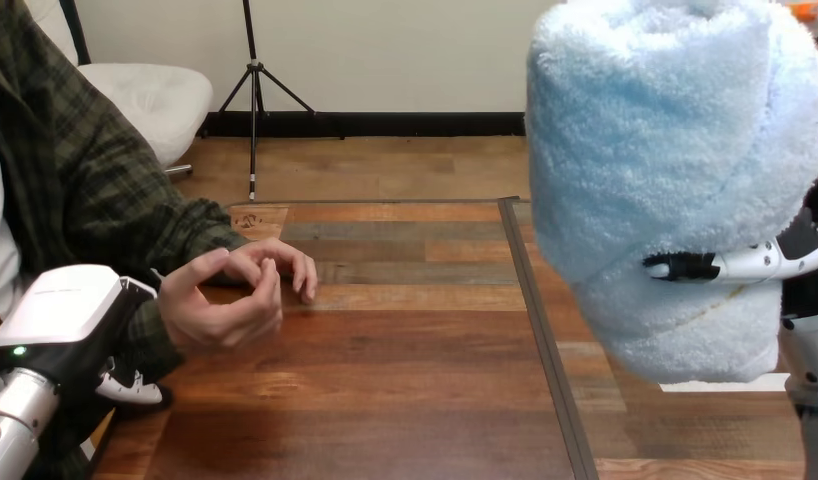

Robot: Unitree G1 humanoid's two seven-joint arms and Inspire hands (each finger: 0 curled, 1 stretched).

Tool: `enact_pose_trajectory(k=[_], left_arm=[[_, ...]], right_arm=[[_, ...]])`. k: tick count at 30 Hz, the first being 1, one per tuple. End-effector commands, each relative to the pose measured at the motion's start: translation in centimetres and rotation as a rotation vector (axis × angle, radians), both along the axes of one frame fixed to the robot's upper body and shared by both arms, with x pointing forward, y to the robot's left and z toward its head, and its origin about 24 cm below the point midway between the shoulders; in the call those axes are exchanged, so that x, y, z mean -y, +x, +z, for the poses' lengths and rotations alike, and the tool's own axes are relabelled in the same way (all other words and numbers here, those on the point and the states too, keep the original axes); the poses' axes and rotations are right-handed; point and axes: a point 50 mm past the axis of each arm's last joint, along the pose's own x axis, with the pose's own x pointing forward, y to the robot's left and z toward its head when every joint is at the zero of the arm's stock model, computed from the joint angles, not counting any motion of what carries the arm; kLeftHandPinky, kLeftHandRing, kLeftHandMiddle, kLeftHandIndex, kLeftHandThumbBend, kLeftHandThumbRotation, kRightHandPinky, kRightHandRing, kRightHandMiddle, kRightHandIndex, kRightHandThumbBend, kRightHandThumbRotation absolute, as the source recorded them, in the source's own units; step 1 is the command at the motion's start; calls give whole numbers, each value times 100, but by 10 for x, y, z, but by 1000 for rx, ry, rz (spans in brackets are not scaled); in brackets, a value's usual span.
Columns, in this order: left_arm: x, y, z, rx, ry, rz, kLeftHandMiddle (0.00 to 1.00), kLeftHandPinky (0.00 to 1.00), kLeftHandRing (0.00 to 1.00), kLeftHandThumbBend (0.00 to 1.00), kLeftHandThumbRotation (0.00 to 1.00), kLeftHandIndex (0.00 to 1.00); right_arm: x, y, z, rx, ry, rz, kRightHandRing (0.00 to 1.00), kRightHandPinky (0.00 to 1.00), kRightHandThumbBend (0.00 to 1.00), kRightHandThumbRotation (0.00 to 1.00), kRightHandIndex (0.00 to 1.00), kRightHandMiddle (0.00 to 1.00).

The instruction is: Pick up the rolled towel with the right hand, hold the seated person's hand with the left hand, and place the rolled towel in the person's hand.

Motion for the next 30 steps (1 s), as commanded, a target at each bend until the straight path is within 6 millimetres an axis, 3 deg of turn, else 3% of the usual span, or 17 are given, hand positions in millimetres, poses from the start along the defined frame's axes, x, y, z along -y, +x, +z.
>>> enact_pose_trajectory(k=[1, 19, 30], left_arm=[[5, 1, 1, 30, -46, -21, 40, 33, 35, 91, 0, 40], [16, -1, 11, 122, -137, -41, 37, 24, 30, 90, 0, 37], [27, -4, 18, 176, -202, -68, 37, 23, 29, 90, 0, 36]], right_arm=[[-6, 9, 16, 80, 17, 25, 20, 11, 76, 0, 28, 25], [-17, 23, 6, -28, 35, 94, 18, 11, 75, 0, 30, 27], [-27, 40, -3, -72, 26, 148, 19, 11, 73, 0, 32, 29]])
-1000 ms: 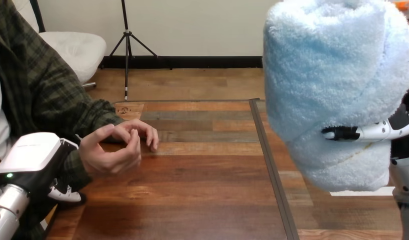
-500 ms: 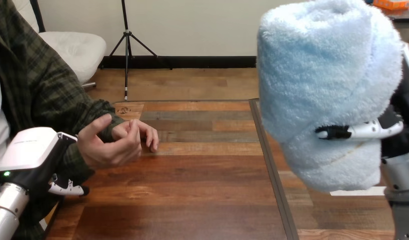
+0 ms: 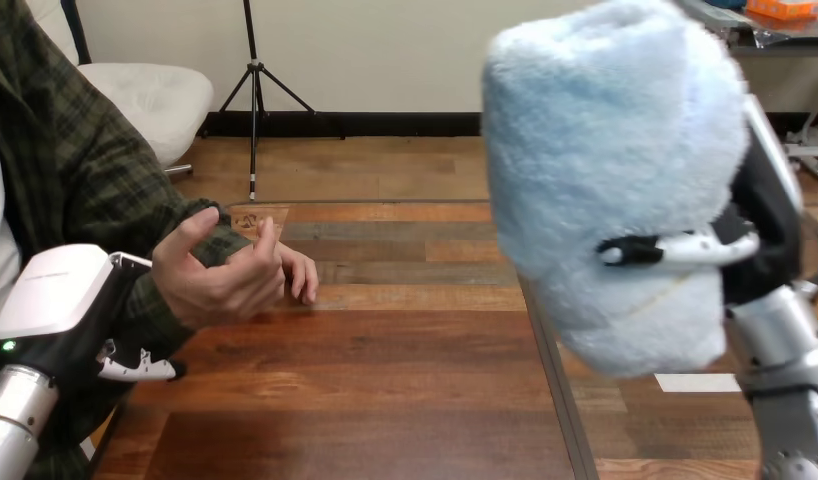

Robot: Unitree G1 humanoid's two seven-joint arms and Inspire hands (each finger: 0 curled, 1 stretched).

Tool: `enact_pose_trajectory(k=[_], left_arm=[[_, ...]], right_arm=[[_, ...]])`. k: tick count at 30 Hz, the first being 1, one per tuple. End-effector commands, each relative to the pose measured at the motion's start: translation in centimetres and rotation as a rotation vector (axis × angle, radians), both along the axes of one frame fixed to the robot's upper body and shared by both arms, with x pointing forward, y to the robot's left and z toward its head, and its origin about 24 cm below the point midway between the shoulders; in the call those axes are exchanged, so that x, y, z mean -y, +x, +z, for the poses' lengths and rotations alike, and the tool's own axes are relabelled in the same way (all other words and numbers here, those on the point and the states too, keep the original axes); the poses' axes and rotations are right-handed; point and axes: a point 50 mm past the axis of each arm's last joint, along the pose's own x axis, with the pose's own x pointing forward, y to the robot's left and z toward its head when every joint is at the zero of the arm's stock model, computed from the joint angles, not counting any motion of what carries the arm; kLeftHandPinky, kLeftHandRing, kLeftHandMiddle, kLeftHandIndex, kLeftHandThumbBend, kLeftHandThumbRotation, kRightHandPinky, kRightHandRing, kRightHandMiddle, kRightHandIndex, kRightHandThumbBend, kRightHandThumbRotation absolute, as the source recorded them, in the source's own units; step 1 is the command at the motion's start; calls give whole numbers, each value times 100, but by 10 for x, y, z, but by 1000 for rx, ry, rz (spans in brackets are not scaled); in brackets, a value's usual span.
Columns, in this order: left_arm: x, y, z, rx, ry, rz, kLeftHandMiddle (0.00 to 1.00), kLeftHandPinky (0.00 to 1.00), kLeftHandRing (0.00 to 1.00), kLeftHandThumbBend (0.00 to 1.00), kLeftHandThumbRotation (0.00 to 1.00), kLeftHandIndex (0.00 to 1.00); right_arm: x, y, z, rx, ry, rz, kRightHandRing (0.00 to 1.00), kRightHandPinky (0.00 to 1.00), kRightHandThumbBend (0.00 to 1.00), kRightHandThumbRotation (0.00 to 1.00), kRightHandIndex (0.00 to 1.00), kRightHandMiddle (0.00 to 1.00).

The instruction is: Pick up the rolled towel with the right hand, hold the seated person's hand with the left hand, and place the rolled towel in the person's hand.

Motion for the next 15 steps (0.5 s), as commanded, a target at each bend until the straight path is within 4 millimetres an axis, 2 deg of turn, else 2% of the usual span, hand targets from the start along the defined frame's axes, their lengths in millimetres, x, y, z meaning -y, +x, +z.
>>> enact_pose_trajectory(k=[1, 15], left_arm=[[20, 1, 5, 48, -65, -59, 37, 23, 29, 90, 0, 36], [36, -5, 16, 86, -94, -102, 36, 23, 30, 90, 0, 37]], right_arm=[[-13, 18, 16, 63, 8, 41, 19, 11, 73, 0, 32, 29], [-23, 37, 4, 57, -92, 25, 19, 11, 74, 0, 33, 29]])
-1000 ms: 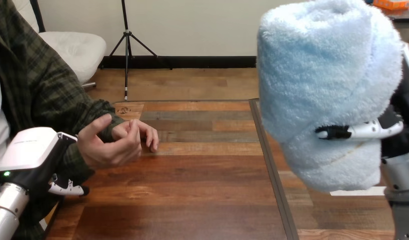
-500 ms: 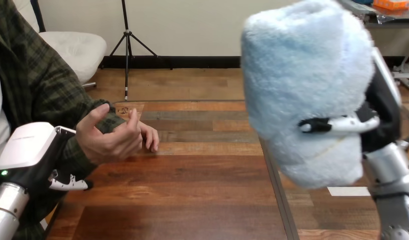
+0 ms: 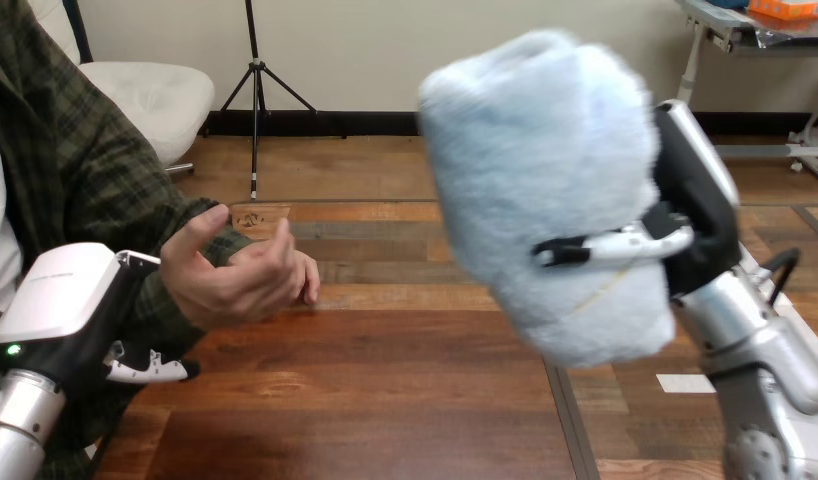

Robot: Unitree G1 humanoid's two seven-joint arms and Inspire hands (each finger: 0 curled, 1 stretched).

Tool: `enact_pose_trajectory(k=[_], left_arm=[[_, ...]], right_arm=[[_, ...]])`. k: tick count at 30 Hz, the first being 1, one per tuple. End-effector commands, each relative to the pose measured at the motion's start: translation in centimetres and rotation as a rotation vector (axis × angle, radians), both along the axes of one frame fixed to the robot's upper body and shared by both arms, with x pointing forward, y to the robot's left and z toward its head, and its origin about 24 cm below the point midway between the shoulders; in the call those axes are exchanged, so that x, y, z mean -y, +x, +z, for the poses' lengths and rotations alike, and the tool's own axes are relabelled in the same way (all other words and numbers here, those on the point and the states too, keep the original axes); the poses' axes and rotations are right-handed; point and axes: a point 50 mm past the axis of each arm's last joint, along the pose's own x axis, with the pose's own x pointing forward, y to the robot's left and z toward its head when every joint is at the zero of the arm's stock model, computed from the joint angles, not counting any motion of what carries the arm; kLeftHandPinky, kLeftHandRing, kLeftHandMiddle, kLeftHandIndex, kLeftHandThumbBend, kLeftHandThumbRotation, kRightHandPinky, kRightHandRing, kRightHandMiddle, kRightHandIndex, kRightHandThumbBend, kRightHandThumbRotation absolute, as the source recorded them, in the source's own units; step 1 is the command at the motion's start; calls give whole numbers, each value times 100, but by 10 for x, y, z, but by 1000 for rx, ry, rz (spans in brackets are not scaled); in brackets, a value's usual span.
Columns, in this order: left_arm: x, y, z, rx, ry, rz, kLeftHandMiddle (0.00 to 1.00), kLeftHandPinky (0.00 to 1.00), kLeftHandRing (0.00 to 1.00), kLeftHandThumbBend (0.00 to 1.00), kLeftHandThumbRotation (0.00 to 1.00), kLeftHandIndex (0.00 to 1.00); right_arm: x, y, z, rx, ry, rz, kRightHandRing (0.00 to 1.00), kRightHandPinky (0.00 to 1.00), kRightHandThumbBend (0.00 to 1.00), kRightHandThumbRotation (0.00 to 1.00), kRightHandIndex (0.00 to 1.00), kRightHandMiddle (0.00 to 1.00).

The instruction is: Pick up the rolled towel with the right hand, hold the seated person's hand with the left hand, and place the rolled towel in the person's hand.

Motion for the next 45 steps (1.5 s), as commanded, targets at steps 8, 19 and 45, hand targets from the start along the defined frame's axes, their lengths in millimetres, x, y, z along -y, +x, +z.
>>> enact_pose_trajectory(k=[8, 19, 45], left_arm=[[34, 0, 15, 83, -85, -87, 36, 23, 29, 91, 0, 36], [48, -6, 27, 116, -131, -125, 36, 24, 30, 93, 0, 37], [80, -19, 46, 184, -231, -204, 36, 25, 30, 94, 0, 37]], right_arm=[[-17, 23, 13, 80, 25, 34, 19, 11, 74, 0, 34, 29], [-27, 35, 5, 83, -6, 31, 19, 11, 73, 0, 35, 29], [-44, 54, -12, -14, -51, 52, 16, 9, 72, 0, 34, 28]])
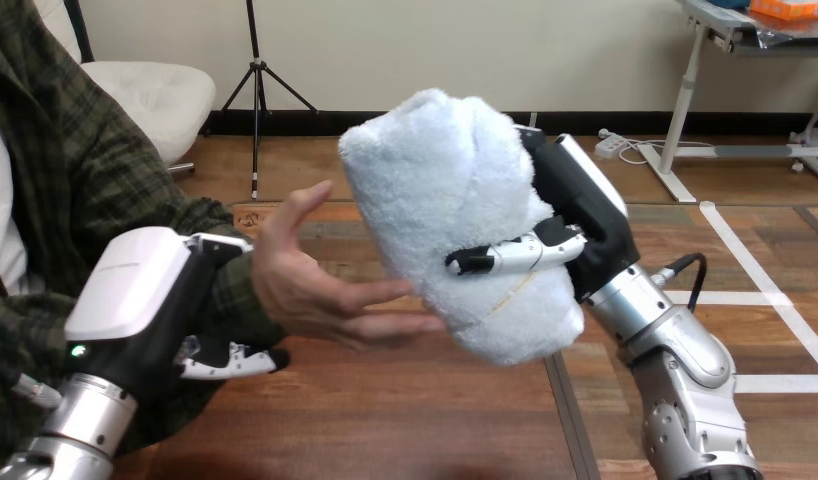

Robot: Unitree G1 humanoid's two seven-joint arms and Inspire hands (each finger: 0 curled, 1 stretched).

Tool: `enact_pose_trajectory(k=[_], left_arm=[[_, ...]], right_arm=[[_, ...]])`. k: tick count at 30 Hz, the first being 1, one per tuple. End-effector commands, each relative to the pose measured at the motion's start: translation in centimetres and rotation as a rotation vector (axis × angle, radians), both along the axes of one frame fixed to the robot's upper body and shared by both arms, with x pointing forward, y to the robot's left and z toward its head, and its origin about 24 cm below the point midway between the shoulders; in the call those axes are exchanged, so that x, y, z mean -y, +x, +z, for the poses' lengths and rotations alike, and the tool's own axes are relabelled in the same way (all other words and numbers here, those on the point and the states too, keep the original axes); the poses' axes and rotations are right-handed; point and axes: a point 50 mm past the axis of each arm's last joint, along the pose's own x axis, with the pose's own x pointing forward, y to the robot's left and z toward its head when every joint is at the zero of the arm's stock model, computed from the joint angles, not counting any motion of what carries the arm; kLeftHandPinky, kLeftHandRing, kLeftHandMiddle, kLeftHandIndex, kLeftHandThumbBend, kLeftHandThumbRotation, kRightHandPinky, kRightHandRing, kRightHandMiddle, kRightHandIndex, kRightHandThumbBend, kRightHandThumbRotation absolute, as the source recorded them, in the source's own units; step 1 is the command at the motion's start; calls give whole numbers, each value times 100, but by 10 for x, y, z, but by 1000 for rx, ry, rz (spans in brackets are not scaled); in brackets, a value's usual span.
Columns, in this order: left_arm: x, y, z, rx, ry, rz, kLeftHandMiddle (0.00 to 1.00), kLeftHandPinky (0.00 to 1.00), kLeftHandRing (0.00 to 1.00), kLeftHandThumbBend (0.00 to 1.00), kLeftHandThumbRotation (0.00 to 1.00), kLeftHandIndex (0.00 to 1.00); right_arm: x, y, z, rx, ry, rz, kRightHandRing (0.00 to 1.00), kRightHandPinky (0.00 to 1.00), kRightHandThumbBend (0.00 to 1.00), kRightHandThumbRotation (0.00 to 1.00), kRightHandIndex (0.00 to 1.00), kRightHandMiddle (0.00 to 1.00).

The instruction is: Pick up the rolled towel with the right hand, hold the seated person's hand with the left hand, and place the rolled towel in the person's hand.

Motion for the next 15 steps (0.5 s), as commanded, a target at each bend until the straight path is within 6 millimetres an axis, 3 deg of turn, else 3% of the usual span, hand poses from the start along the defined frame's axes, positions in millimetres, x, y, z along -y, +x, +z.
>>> enact_pose_trajectory(k=[1, 15], left_arm=[[17, 1, 18, 86, -66, -63, 36, 25, 30, 94, 0, 37], [35, -3, 26, 113, -138, -133, 35, 25, 30, 95, 0, 36]], right_arm=[[-10, 16, 30, 92, 18, 13, 16, 9, 72, 0, 34, 28], [-16, 21, 22, 96, -26, 25, 16, 10, 71, 0, 33, 28]])
